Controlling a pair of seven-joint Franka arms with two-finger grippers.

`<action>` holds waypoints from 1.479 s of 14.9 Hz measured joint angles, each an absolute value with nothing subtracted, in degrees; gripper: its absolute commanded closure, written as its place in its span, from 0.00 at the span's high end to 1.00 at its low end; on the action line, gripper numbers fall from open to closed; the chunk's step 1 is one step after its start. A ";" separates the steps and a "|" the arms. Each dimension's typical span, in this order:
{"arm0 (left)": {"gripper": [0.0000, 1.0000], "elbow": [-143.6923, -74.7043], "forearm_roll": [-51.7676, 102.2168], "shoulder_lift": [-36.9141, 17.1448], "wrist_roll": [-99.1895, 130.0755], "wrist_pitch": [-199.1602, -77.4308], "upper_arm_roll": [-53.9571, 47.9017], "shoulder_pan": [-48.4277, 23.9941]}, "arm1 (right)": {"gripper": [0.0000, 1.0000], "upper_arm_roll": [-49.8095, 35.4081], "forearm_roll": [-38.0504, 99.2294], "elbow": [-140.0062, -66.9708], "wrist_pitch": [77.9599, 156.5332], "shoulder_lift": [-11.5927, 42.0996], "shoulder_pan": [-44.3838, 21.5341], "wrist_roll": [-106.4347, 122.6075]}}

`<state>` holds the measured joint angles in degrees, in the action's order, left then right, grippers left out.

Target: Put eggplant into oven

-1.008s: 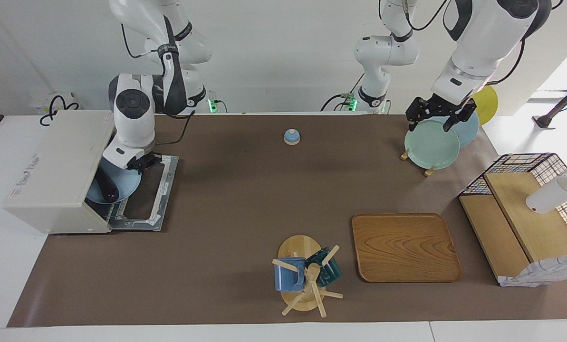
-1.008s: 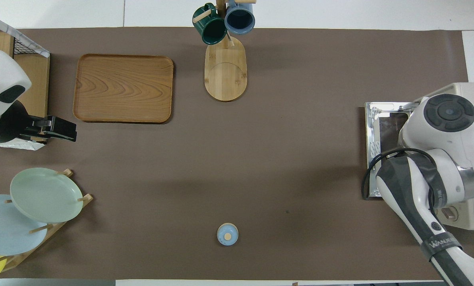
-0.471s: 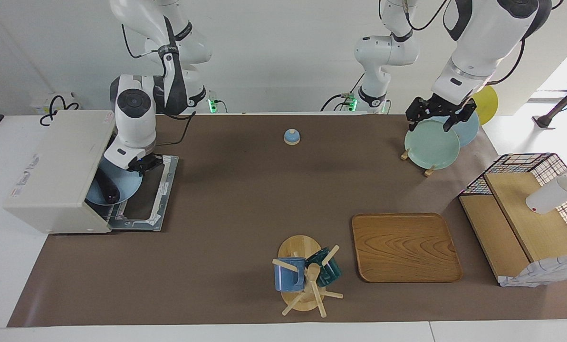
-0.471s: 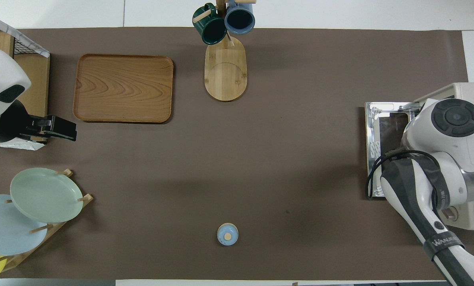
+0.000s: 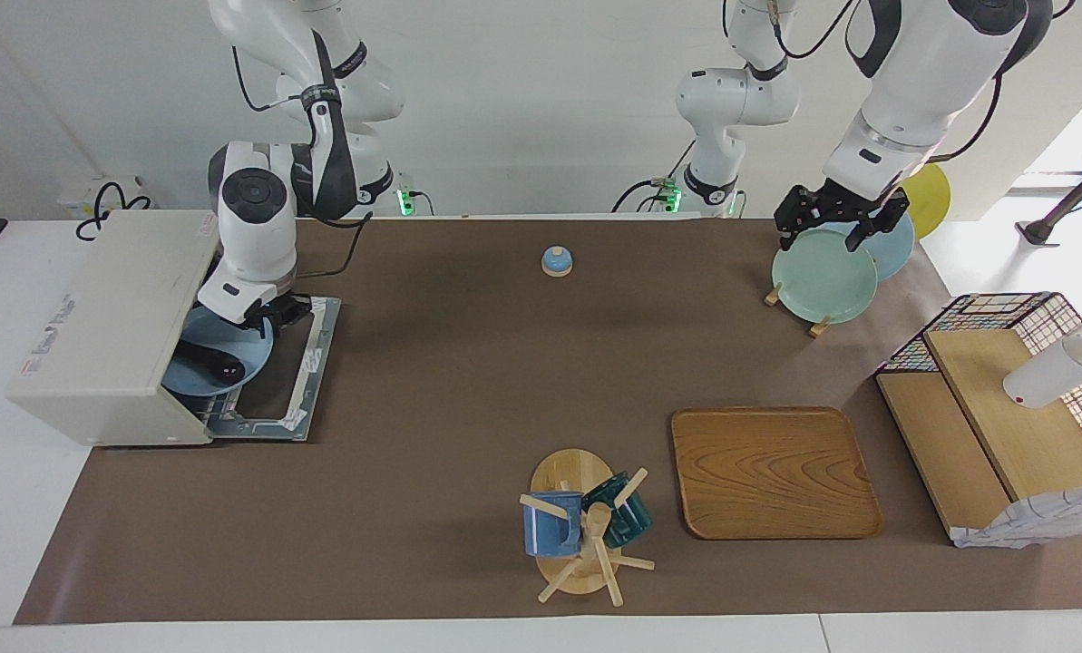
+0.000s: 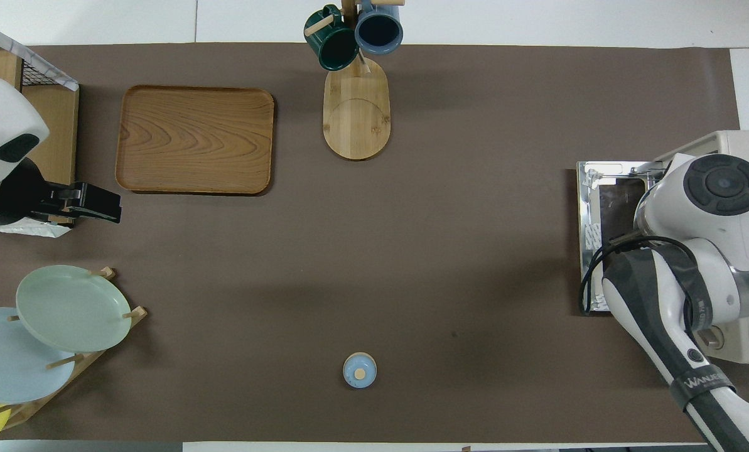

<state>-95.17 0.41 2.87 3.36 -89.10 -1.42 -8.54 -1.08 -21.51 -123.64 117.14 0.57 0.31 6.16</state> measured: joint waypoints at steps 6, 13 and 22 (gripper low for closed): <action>1.00 -95.17 0.41 2.87 3.36 -89.10 -1.43 -8.54 | 0.00 -1.77 -17.00 -120.93 120.94 2.79 -2.65 4.59; 1.00 -95.17 0.41 2.87 3.36 -89.08 -1.43 -8.54 | 0.00 -1.79 -14.36 -123.03 127.84 9.45 -4.92 -4.88; 1.00 -95.17 0.41 2.87 3.36 -89.08 -1.43 -8.54 | 0.00 -1.62 -14.38 -123.99 128.29 10.79 -4.84 -5.10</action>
